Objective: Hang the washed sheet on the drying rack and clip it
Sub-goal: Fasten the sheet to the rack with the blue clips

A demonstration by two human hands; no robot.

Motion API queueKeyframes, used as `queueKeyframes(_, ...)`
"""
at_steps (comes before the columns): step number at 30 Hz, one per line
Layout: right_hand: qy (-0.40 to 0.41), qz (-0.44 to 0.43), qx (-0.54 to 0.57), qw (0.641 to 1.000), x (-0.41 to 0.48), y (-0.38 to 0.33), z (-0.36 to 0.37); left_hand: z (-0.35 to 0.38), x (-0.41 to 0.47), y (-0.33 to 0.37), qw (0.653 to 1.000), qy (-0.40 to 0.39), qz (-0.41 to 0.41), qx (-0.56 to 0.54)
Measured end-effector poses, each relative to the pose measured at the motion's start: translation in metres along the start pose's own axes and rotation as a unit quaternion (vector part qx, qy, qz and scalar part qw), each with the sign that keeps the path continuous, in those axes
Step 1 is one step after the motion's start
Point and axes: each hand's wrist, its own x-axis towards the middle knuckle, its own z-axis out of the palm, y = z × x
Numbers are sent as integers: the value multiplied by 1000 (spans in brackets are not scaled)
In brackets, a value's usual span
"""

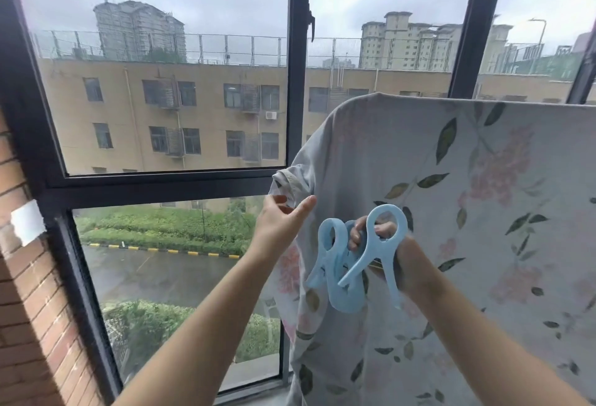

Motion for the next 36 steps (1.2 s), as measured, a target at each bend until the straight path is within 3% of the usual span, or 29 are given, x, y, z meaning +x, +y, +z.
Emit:
queueKeyframes(4, 7, 8, -50, 999, 15, -22, 11, -9, 35, 25, 997, 4, -27, -76)
queueKeyframes(7, 25, 23, -103, 994, 33, -45, 23, -57, 47, 47, 981, 123, -1, -151)
queueKeyframes(9, 39, 27, -133, 990, 47, -63, 38, -97, 57, 60, 952, 198, -32, -232)
queueKeyframes(11, 52, 17, -152, 987, 61, -80, 55, -135, 67, 65, 944, 161, -85, -275)
queueKeyframes(13, 45, 11, -182, 982, 73, -93, 72, -159, 69, 71, 964, 21, -147, -220)
queueKeyframes(14, 32, 13, -202, 979, 79, -96, 77, -165, 70, 76, 970, -13, -162, -178)
queueKeyframes(15, 24, 17, -225, 974, 83, -100, 83, -170, 75, 85, 976, -10, -156, -149)
queueKeyframes(17, 20, 18, -248, 968, 91, -107, 91, -174, 84, 105, 986, 93, -101, -96)
queueKeyframes(19, 20, 4, -254, 967, 98, -115, 100, -174, 90, 123, 979, 173, -75, 72)
queueKeyframes(21, 18, -6, -254, 967, 101, -119, 105, -170, 87, 125, 925, 169, -103, 325)
queueKeyframes(22, 17, -8, -254, 967, 102, -120, 107, -169, 86, 122, 898, 151, -118, 397)
queueKeyframes(23, 12, -7, -260, 966, 102, -120, 108, -169, 86, 119, 879, 143, -123, 439)
queueKeyframes(25, 7, -1, -274, 962, 101, -119, 107, -170, 86, 117, 877, 150, -120, 441)
queueKeyframes(30, 14, 4, -274, 962, 97, -119, 108, -181, 85, 101, 923, 235, -114, 281)
queueKeyframes(31, 15, 4, -274, 962, 98, -119, 107, -185, 86, 97, 937, 255, -115, 209)
queueKeyframes(33, 13, 6, -271, 962, 99, -120, 106, -196, 90, 91, 954, 270, -111, -68)
queueKeyframes(35, 17, 8, -269, 963, 102, -121, 107, -205, 89, 85, 936, 195, -110, -270)
queueKeyframes(36, 20, 9, -270, 963, 104, -122, 108, -206, 88, 83, 940, 138, -113, -292)
